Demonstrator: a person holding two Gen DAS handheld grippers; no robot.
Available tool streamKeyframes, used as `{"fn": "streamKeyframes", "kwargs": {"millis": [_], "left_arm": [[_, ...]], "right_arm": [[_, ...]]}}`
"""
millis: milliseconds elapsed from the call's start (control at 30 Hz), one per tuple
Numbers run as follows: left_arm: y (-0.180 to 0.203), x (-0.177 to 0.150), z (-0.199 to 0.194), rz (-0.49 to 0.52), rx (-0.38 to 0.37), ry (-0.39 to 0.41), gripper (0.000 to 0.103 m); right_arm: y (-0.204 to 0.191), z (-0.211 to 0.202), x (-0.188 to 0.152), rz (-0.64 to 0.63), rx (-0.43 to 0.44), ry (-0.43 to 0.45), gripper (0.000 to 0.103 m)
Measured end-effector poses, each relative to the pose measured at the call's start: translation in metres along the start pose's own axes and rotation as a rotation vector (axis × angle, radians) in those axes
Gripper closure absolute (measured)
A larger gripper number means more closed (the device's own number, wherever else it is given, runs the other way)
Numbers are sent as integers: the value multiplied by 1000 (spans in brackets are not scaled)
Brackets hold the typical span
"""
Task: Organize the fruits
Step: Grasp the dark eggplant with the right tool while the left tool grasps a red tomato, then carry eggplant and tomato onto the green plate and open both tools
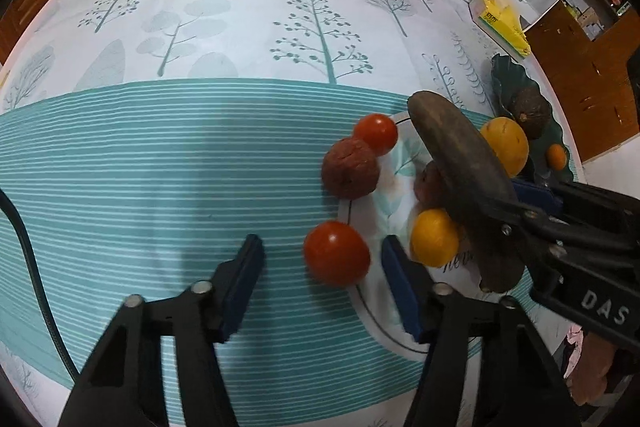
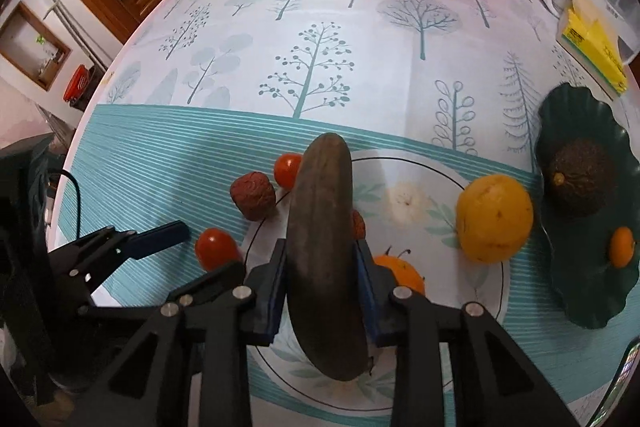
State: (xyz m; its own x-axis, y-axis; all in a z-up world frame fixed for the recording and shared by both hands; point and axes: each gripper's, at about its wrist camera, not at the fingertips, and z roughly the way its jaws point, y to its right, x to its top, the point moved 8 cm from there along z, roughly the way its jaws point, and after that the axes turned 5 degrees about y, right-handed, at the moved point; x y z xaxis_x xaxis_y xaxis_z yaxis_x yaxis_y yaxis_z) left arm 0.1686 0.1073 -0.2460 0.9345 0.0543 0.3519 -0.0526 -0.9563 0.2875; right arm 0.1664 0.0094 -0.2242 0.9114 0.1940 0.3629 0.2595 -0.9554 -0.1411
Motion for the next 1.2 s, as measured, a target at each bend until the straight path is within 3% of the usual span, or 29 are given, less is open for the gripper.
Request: {"fn": "streamKeyframes", "kwargs": {"millis": [100,400,733,1033,1200], "left_arm": [[7,1,3,7,-8,-8,70],[17,-3,-6,40,5,3,72],[52,6,-61,80,-42,93,72],[127,28,-107,167,-84,190,72],[187,42,-105,199,-71,221,72]], "right_arm": [[4,-6,0,16,3,12,71],[11,-33,-2,51,17,68,72],[26,-78,-17,96,34,139,72],[66,-127,-24,157,56,237,72],[117,-155,-23,197,87,291,72]]}}
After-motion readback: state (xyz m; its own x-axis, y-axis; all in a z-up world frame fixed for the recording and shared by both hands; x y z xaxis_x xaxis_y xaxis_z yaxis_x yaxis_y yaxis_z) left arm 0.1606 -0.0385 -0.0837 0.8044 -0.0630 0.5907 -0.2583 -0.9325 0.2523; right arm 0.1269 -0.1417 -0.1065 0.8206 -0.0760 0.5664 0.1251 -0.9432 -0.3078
